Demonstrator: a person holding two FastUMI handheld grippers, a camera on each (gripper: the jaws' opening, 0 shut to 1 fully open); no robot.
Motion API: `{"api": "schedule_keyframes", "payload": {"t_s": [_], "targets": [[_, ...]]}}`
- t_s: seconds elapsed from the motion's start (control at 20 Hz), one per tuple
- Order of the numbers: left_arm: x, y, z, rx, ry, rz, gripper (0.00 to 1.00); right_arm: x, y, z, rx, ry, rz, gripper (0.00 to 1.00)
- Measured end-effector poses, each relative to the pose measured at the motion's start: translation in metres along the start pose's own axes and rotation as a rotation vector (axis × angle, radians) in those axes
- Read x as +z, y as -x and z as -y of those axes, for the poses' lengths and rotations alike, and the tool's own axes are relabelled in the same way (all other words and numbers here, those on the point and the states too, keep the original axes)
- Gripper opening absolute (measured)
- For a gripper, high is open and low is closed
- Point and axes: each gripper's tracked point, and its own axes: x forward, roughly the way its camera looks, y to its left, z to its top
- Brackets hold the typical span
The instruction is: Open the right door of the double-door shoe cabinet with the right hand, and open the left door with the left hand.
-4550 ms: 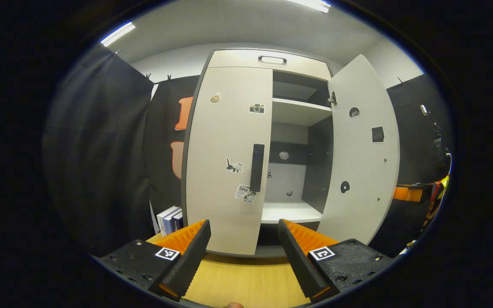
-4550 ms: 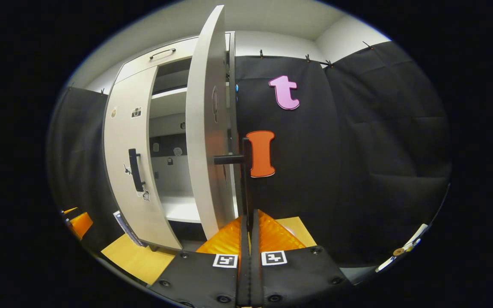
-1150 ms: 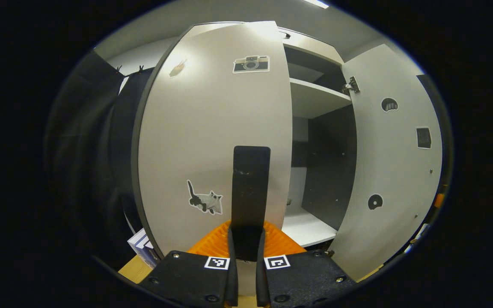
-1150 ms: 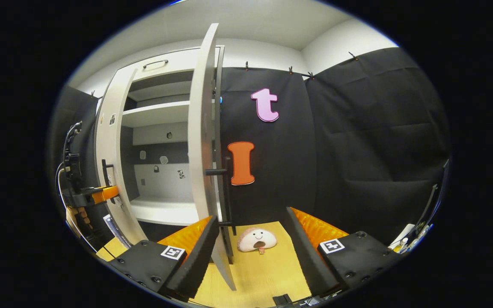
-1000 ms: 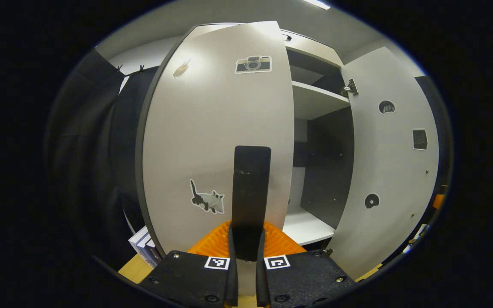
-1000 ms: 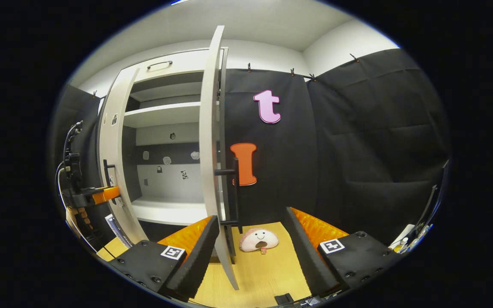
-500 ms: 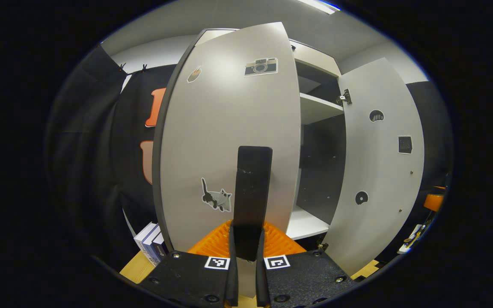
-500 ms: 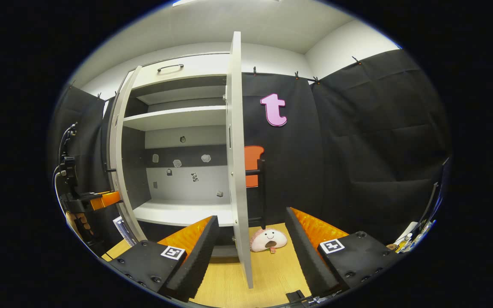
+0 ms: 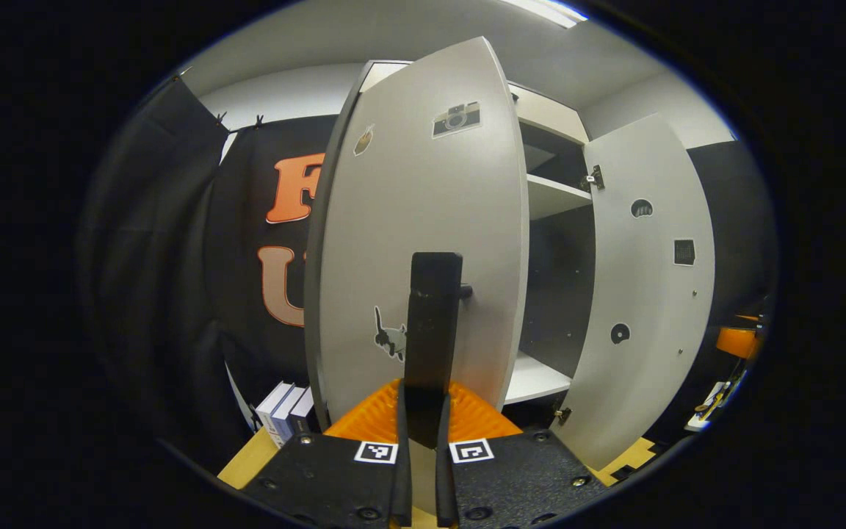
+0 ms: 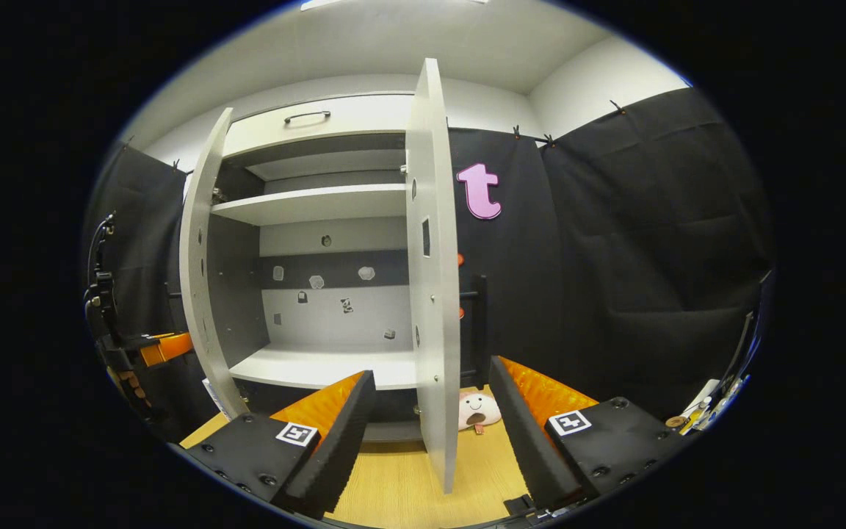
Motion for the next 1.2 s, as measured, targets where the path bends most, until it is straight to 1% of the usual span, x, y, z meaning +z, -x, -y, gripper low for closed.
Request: {"api": "schedule_keyframes", "payload": {"t_s": [0.15, 0.25, 0.5, 0.55, 0.6, 0.65, 0.75, 0.9, 1.15, 1.2], "targets": [[0.001, 0.001, -0.004, 0.000, -0.011, 0.005, 0.09, -0.001, 0.000, -0.006, 0.008, 0.004, 0.001, 0.89], [0.001, 0.003, -0.006, 0.006, -0.015, 0.010, 0.09, -0.002, 0.001, -0.008, 0.010, 0.012, -0.001, 0.89], [0.002, 0.010, -0.022, 0.047, -0.021, 0.012, 0.09, 0.002, 0.000, -0.017, 0.022, 0.014, 0.011, 0.89], [0.002, 0.013, -0.025, 0.056, -0.020, 0.008, 0.07, 0.001, 0.000, -0.019, 0.025, 0.012, 0.009, 0.89], [0.002, 0.013, -0.027, 0.064, -0.019, 0.009, 0.09, 0.000, 0.000, -0.022, 0.031, 0.009, 0.006, 0.99], [0.003, 0.013, -0.029, 0.071, -0.018, 0.013, 0.05, -0.001, -0.001, -0.026, 0.036, 0.007, 0.002, 0.99], [0.004, 0.016, -0.035, 0.083, -0.026, 0.016, 0.06, -0.003, -0.002, -0.033, 0.049, 0.007, -0.003, 0.99], [0.004, 0.022, -0.050, 0.100, -0.050, 0.014, 0.05, -0.006, -0.002, -0.040, 0.056, 0.023, -0.011, 0.99], [0.005, 0.027, -0.065, 0.125, -0.042, 0.019, 0.02, 0.000, 0.000, -0.055, 0.083, 0.024, 0.002, 0.99], [0.006, 0.027, -0.068, 0.134, -0.043, 0.019, 0.05, -0.001, 0.001, -0.058, 0.092, 0.023, -0.004, 0.99]]}}
